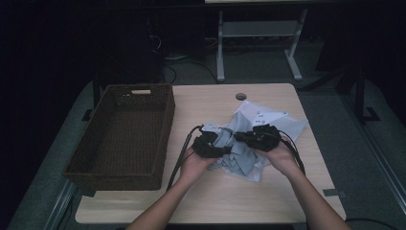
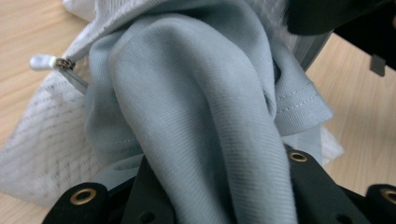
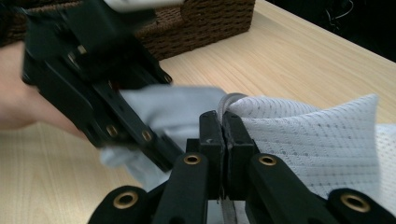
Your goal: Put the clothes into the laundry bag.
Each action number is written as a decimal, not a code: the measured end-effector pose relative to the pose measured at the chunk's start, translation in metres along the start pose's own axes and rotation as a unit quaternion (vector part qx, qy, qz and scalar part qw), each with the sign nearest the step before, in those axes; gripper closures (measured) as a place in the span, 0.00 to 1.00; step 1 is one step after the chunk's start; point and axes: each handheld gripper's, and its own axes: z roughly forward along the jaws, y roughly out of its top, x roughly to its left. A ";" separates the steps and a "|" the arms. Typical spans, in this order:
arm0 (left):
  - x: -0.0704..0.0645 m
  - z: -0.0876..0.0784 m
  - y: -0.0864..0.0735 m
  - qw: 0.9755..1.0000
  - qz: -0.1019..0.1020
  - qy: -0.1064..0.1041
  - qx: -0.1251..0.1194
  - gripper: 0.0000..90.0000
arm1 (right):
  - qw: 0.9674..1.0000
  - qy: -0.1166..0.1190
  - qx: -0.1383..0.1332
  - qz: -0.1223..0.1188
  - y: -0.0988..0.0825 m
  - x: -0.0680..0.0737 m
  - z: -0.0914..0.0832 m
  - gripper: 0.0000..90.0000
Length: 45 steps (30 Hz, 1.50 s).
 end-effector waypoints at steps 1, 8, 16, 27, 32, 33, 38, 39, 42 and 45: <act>-0.001 0.003 -0.001 1.000 0.002 -0.002 0.003 0.75 | 1.000 0.000 0.001 -0.001 0.000 0.001 0.000 0.97; -0.004 0.021 -0.010 0.999 0.018 -0.025 0.045 0.52 | 1.000 -0.004 0.005 -0.001 -0.001 -0.001 0.000 0.97; -0.003 0.004 -0.009 0.996 0.058 -0.017 0.058 0.24 | 1.000 -0.014 0.003 0.005 -0.005 -0.009 -0.005 0.97; -0.002 -0.039 -0.028 0.997 0.063 0.009 0.050 0.14 | 1.000 -0.017 -0.003 0.023 -0.009 -0.018 -0.009 0.97; -0.004 -0.044 -0.051 0.994 0.072 0.032 0.072 0.14 | 0.999 -0.013 -0.007 0.034 -0.012 -0.021 -0.008 0.97; -0.002 -0.042 -0.054 0.994 0.070 0.035 0.076 0.15 | 0.999 -0.013 -0.009 0.038 -0.012 -0.022 -0.007 0.97; 0.003 -0.027 -0.060 0.991 0.077 0.039 0.100 0.15 | 0.999 -0.006 -0.021 0.047 -0.017 -0.024 -0.005 0.97; 0.003 -0.026 -0.060 0.991 0.077 0.039 0.103 0.16 | 0.999 -0.005 -0.024 0.047 -0.018 -0.025 -0.004 0.97; 0.006 -0.022 -0.061 0.990 0.079 0.039 0.106 0.19 | 0.999 -0.003 -0.025 0.048 -0.020 -0.026 -0.002 0.97; 0.006 -0.021 -0.060 0.991 0.082 0.038 0.102 0.25 | 0.999 -0.003 -0.025 0.044 -0.020 -0.026 -0.002 0.97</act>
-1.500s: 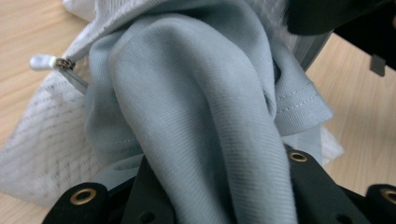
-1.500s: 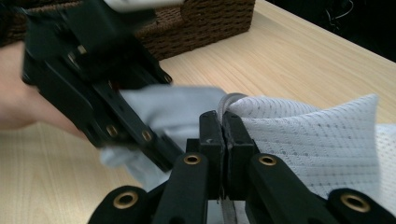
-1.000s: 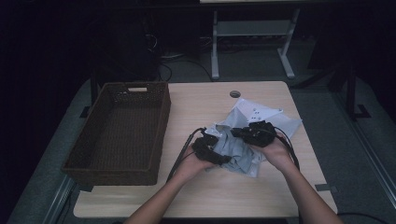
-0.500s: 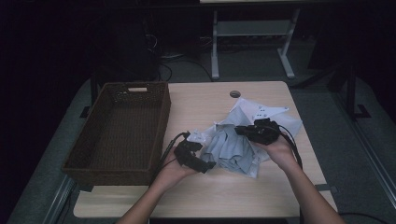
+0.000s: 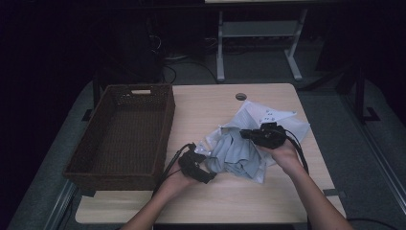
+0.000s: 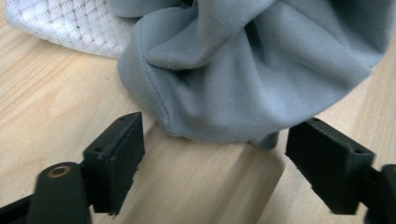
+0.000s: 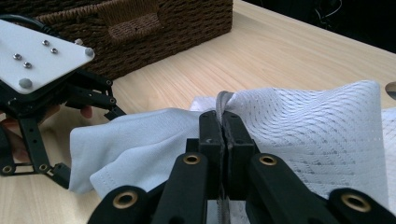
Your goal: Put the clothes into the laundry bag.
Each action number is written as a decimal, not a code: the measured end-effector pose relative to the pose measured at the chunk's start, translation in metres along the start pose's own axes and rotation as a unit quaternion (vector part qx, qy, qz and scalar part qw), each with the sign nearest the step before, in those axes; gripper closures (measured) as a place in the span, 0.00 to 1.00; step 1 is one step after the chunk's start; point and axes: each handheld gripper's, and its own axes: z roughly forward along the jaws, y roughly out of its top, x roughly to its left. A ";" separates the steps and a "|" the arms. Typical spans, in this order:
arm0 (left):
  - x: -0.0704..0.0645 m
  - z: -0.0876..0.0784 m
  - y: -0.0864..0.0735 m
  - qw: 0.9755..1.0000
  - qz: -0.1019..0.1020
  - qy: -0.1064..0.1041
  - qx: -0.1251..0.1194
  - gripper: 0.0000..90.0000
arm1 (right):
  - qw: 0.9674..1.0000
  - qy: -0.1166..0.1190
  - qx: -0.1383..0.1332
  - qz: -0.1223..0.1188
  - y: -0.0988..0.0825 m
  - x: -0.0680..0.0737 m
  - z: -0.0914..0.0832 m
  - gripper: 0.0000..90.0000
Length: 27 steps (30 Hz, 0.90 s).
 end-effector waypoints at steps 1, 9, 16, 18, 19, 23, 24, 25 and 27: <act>0.000 0.000 0.000 1.000 0.002 0.000 -0.002 0.28 | 1.000 -0.001 -0.001 -0.001 0.000 0.000 0.000 0.97; -0.002 -0.002 0.001 1.000 0.014 -0.004 -0.010 0.72 | 1.000 -0.002 -0.003 -0.001 0.000 0.001 -0.001 0.97; -0.004 -0.013 0.007 0.999 0.017 -0.020 -0.028 0.84 | 1.000 -0.006 -0.002 -0.012 0.000 0.002 0.000 0.97; -0.004 -0.021 0.009 0.998 0.012 -0.029 -0.049 0.85 | 1.000 -0.007 -0.001 -0.013 0.000 0.002 -0.001 0.97; -0.005 -0.025 0.010 0.998 0.008 -0.034 -0.060 0.85 | 1.000 -0.008 -0.001 -0.014 0.000 0.001 -0.001 0.97; -0.010 -0.039 0.019 0.993 0.005 -0.044 -0.105 0.85 | 1.000 -0.007 0.000 -0.013 0.000 0.002 0.000 0.97; -0.012 -0.043 0.022 0.992 0.007 -0.044 -0.114 0.85 | 1.000 -0.005 0.000 -0.012 0.000 0.002 0.000 0.97; -0.013 -0.046 0.026 0.992 0.011 -0.042 -0.122 0.85 | 1.000 -0.004 -0.001 -0.013 0.001 0.003 0.000 0.97; -0.016 -0.050 0.032 0.990 0.015 -0.039 -0.136 0.86 | 1.000 0.000 -0.002 -0.016 0.002 0.005 0.000 0.97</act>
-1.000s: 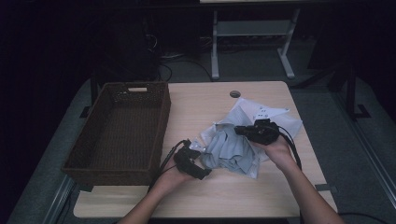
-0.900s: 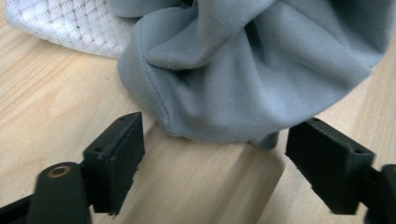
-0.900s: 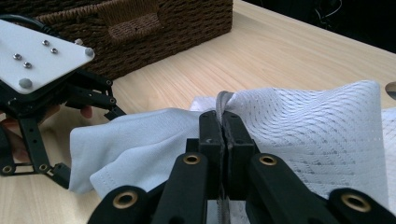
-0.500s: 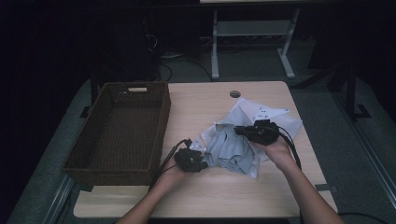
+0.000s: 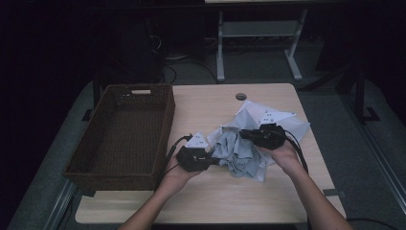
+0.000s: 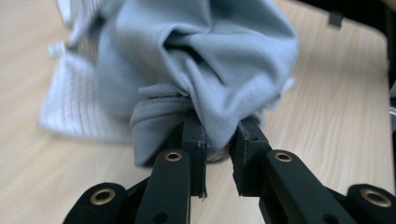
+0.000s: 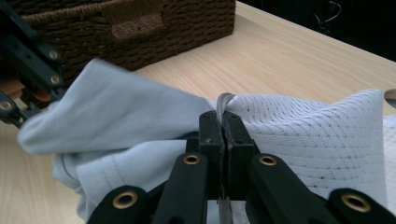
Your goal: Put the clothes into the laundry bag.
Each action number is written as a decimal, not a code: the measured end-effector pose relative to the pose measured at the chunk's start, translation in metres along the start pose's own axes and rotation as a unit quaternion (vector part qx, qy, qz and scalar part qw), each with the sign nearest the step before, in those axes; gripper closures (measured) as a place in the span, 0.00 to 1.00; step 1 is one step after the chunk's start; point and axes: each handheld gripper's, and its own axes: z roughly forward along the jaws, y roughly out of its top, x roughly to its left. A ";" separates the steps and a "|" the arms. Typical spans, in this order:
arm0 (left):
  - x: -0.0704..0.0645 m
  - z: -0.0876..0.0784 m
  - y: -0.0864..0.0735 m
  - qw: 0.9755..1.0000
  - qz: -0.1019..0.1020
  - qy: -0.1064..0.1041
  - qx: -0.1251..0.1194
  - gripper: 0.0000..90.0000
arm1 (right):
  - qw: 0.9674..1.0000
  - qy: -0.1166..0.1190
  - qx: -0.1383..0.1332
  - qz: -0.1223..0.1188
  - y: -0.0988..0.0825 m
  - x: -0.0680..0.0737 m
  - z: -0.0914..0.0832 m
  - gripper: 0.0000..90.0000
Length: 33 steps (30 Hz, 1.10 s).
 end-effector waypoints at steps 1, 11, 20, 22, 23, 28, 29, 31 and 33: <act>-0.001 0.000 0.003 1.000 0.002 0.003 -0.003 0.86 | 1.000 0.001 0.000 -0.001 0.001 0.001 0.000 0.97; 0.003 0.017 0.034 1.000 0.010 0.016 -0.011 0.86 | 1.000 0.008 -0.016 -0.006 0.011 0.008 -0.009 0.97; 0.014 0.054 0.044 0.999 -0.003 0.038 0.005 0.86 | 1.000 0.016 -0.023 -0.010 0.014 0.011 -0.013 0.97; 0.019 0.061 0.044 0.999 -0.012 0.039 0.006 0.86 | 1.000 0.016 -0.023 -0.010 0.015 0.012 -0.014 0.97; 0.021 0.065 0.044 0.999 -0.016 0.039 0.007 0.86 | 1.000 0.017 -0.023 -0.010 0.015 0.012 -0.014 0.97; 0.026 0.083 0.040 0.999 -0.026 0.035 0.019 0.86 | 0.999 0.021 -0.026 -0.009 0.015 0.012 -0.016 0.97; 0.027 0.087 0.040 0.999 -0.028 0.035 0.020 0.86 | 0.999 0.022 -0.028 -0.009 0.015 0.012 -0.016 0.97; 0.028 0.093 0.039 0.999 -0.034 0.034 0.019 0.86 | 0.999 0.022 -0.027 -0.011 0.016 0.013 -0.016 0.97; 0.029 0.099 0.038 0.999 -0.034 0.033 0.024 0.86 | 0.999 0.021 -0.027 -0.010 0.015 0.012 -0.016 0.97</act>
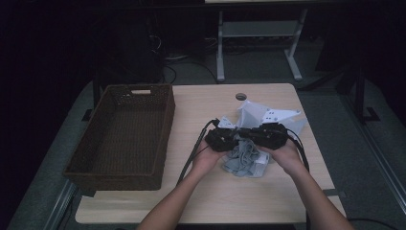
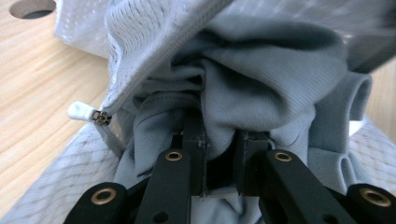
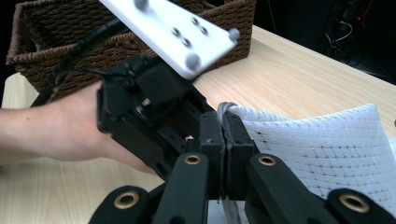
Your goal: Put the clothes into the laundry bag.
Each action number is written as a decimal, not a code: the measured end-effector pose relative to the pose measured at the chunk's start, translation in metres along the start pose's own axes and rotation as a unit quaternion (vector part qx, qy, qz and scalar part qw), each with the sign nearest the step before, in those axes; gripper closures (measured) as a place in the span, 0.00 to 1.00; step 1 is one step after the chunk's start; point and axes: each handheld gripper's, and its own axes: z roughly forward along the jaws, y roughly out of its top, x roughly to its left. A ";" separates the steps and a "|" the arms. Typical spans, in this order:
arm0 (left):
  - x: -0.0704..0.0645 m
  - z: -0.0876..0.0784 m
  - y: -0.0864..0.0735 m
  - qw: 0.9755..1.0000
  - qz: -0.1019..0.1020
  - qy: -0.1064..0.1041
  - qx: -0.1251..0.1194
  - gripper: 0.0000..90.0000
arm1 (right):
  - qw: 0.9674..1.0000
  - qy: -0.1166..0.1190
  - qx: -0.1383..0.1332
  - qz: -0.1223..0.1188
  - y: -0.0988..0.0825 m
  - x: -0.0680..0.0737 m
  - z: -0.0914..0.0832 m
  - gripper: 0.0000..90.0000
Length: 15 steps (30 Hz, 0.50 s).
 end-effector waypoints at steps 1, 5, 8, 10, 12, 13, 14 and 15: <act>0.000 0.003 -0.001 1.000 -0.001 -0.001 0.003 0.86 | 1.000 -0.001 0.000 0.000 0.000 -0.001 0.000 0.97; 0.001 0.010 -0.005 1.000 -0.003 -0.010 0.010 0.85 | 1.000 -0.004 -0.003 0.004 -0.001 -0.003 -0.003 0.97; 0.002 0.009 -0.007 1.000 -0.007 -0.016 0.011 0.84 | 1.000 -0.006 -0.004 0.005 -0.001 -0.005 -0.004 0.97; 0.002 0.007 -0.008 1.000 -0.007 -0.019 0.014 0.82 | 1.000 -0.007 -0.004 0.005 -0.002 -0.006 -0.005 0.97; 0.003 0.004 -0.010 0.999 -0.008 -0.026 0.019 0.79 | 1.000 -0.009 -0.005 0.005 -0.002 -0.007 -0.006 0.97; 0.003 0.002 -0.011 0.999 -0.010 -0.029 0.019 0.77 | 1.000 -0.010 -0.005 0.006 -0.002 -0.007 -0.006 0.97; 0.004 0.000 -0.012 0.999 -0.011 -0.033 0.018 0.74 | 1.000 -0.011 -0.004 0.006 -0.002 -0.007 -0.006 0.97; 0.004 -0.003 -0.013 0.999 -0.011 -0.038 0.018 0.70 | 1.000 -0.012 -0.003 0.005 -0.003 -0.007 -0.006 0.97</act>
